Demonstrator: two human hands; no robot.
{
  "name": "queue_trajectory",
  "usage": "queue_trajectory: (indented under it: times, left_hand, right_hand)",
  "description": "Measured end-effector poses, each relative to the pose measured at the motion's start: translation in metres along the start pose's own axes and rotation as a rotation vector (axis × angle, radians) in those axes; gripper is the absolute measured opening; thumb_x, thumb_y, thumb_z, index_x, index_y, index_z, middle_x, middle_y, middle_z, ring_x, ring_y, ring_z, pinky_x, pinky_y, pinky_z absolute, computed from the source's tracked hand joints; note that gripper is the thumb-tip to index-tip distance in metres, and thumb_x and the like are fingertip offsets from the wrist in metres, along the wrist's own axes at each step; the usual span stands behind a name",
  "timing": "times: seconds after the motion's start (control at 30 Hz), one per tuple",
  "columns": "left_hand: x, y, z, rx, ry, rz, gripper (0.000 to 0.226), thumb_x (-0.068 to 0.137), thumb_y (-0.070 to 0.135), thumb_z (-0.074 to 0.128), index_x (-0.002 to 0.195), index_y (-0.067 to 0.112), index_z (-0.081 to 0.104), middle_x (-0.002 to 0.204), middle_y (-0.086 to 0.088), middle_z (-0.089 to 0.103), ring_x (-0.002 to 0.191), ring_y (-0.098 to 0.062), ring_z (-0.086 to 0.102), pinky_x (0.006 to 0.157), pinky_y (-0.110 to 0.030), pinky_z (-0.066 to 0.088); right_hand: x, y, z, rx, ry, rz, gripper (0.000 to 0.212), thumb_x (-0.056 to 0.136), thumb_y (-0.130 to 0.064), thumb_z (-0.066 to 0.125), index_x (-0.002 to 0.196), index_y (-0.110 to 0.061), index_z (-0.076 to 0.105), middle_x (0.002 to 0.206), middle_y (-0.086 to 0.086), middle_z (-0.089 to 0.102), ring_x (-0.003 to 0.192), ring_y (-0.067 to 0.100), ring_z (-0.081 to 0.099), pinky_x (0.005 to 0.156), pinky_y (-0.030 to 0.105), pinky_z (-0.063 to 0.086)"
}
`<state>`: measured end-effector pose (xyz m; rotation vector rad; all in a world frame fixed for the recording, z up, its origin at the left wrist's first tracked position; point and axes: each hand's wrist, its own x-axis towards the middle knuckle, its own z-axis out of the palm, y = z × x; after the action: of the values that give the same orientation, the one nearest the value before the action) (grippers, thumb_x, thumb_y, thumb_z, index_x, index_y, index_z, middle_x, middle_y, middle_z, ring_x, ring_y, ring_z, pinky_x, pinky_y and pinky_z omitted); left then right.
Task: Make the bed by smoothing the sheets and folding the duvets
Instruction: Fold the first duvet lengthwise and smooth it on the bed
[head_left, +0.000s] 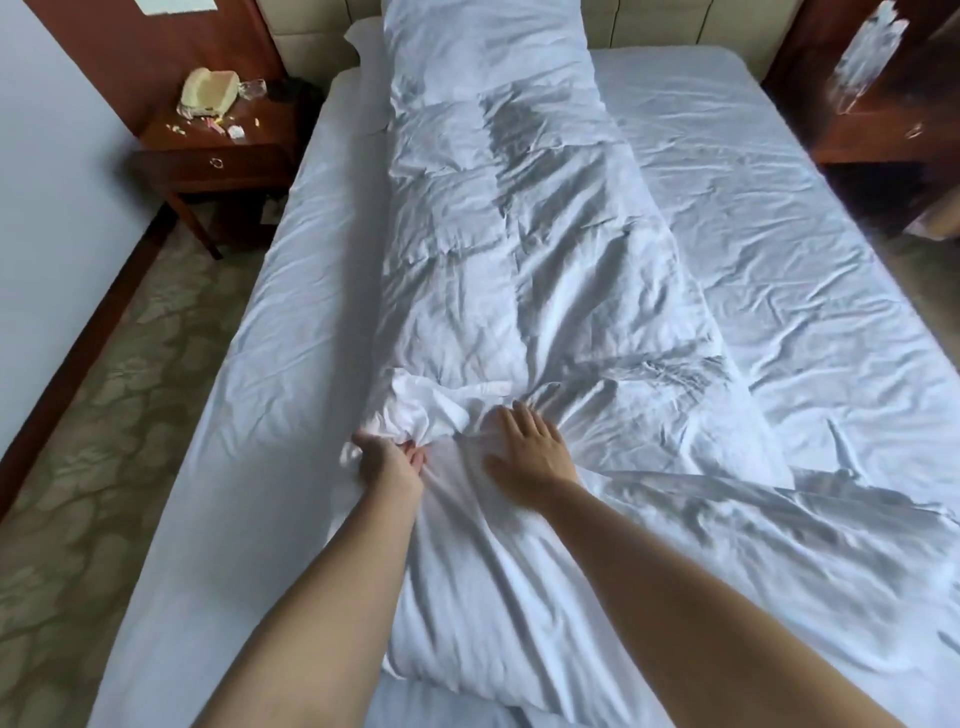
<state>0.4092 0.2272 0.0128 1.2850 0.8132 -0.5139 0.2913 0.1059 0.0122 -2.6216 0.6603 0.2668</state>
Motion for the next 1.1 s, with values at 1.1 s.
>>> queue_trajectory:
  times: [1.1]
  left_hand:
    - [-0.122, -0.054, 0.007, 1.962, -0.801, 1.061, 0.064, 0.085, 0.018, 0.054, 0.145, 0.026, 0.033, 0.148, -0.006, 0.03, 0.136, -0.029, 0.031, 0.11, -0.039, 0.034]
  right_hand:
    - [-0.141, 0.067, -0.076, -0.158, -0.061, 0.307, 0.051, 0.092, -0.042, 0.051, 0.137, -0.02, 0.041, 0.137, 0.006, 0.049, 0.129, 0.026, 0.043, 0.104, 0.036, 0.033]
